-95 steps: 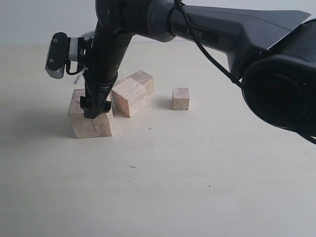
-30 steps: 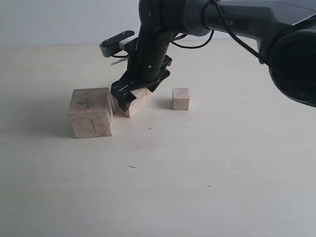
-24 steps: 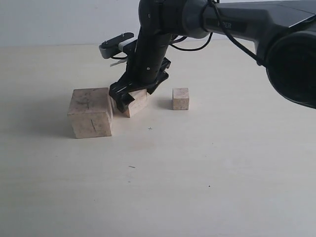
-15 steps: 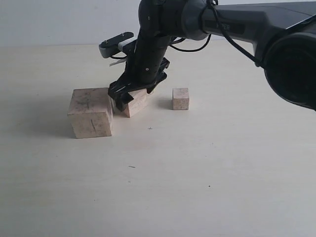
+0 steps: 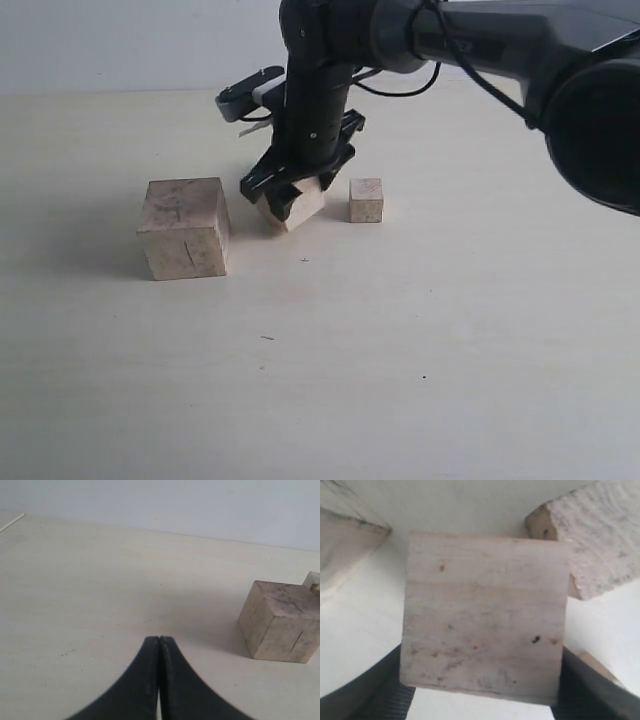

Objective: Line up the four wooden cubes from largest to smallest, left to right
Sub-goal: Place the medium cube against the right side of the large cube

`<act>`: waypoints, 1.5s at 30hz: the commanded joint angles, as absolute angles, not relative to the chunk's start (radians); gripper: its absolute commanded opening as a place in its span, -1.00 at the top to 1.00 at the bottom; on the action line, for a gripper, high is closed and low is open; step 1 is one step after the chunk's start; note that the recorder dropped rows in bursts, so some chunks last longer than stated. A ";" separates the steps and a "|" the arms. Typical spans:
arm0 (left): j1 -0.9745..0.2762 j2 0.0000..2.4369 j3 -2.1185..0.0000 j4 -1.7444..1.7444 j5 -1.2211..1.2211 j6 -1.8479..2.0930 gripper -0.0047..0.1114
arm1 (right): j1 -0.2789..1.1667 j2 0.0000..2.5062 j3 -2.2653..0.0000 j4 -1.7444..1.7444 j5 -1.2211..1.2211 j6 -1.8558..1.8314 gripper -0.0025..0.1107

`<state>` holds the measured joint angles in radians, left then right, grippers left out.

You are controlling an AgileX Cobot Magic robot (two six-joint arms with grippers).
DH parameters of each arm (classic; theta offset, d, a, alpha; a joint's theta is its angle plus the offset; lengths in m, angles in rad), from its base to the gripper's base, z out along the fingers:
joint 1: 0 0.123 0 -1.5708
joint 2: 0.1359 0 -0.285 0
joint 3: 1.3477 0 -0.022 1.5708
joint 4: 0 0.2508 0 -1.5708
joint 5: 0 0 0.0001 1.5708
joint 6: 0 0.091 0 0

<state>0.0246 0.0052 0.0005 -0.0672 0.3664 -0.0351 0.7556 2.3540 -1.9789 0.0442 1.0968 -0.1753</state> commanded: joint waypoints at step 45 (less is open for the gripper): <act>0.019 0.000 0.000 -0.066 0.357 -0.031 0.92 | 0.733 2.415 -1.960 0.288 1.126 -1.248 0.96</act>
